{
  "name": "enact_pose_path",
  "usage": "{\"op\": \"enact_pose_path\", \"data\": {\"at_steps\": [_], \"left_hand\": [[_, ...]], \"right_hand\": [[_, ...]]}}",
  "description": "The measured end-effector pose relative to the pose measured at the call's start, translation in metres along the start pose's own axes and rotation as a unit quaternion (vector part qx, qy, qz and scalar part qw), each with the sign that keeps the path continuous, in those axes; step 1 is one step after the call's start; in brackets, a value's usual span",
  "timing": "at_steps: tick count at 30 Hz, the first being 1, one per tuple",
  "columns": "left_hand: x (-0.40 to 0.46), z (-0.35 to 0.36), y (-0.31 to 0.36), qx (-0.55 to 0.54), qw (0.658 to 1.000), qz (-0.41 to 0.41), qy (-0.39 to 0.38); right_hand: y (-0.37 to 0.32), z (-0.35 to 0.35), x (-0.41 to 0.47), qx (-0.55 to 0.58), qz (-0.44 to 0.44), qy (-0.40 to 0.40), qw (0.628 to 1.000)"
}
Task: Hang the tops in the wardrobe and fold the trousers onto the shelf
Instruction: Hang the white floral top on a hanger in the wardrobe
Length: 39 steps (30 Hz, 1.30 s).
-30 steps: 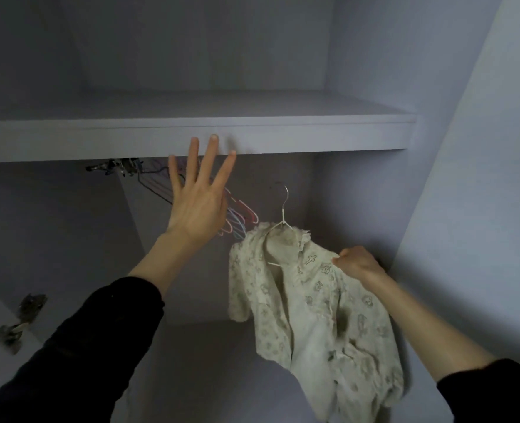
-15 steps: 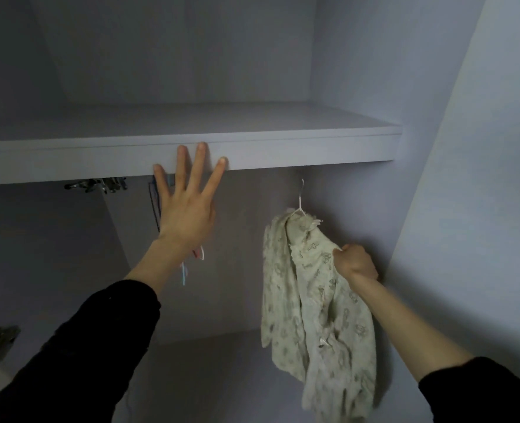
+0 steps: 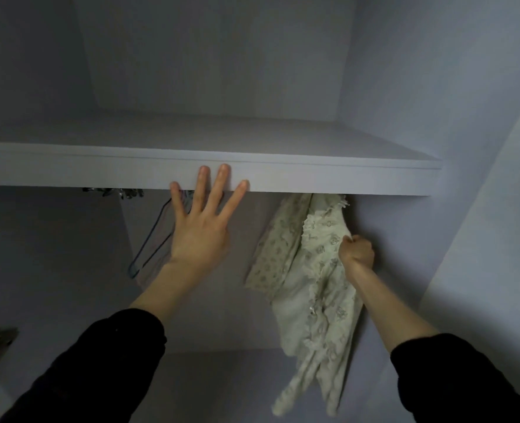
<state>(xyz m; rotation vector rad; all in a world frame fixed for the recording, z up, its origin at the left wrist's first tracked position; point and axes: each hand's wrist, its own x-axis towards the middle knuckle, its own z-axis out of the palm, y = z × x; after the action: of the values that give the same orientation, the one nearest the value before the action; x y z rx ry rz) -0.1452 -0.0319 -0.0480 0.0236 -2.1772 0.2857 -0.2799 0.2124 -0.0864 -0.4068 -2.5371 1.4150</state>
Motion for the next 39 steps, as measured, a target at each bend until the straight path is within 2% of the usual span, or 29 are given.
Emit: {"op": "enact_pose_path", "data": {"at_steps": [6,15,19,24,28,30,34,37,39], "left_hand": [[0.0,0.001,0.002,0.005,1.0,-0.003,-0.008],[-0.001,0.002,0.002,0.006,1.0,-0.013,-0.022],[-0.001,0.0,0.003,0.004,0.999,-0.016,-0.031],[-0.002,0.001,0.003,0.015,0.998,-0.019,-0.051],[-0.004,-0.002,0.007,0.005,0.998,-0.022,-0.061],[-0.013,-0.003,0.011,-0.022,0.997,-0.024,-0.076],[-0.065,0.0,0.021,-0.098,0.98,-0.063,-0.16],[-0.108,-0.009,0.021,-0.144,0.947,-0.135,-0.254],[-0.144,-0.025,0.019,-0.129,0.917,-0.204,-0.317]], "right_hand": [[-0.001,0.008,0.022,-0.033,0.0,-0.027,0.999],[0.005,0.01,0.037,-0.039,0.092,-0.062,0.993],[0.008,0.006,0.042,-0.031,0.109,-0.042,0.993],[0.012,0.007,0.029,-0.099,0.007,-0.025,0.995],[0.02,0.007,-0.011,-0.189,-0.161,-0.024,0.968],[0.02,0.011,-0.037,-0.201,-0.208,-0.069,0.955],[0.023,0.03,-0.095,-0.195,-0.239,-0.237,0.921],[0.03,0.052,-0.13,-0.209,-0.276,-0.307,0.886],[0.034,0.069,-0.16,-0.225,-0.313,-0.365,0.848]]}}
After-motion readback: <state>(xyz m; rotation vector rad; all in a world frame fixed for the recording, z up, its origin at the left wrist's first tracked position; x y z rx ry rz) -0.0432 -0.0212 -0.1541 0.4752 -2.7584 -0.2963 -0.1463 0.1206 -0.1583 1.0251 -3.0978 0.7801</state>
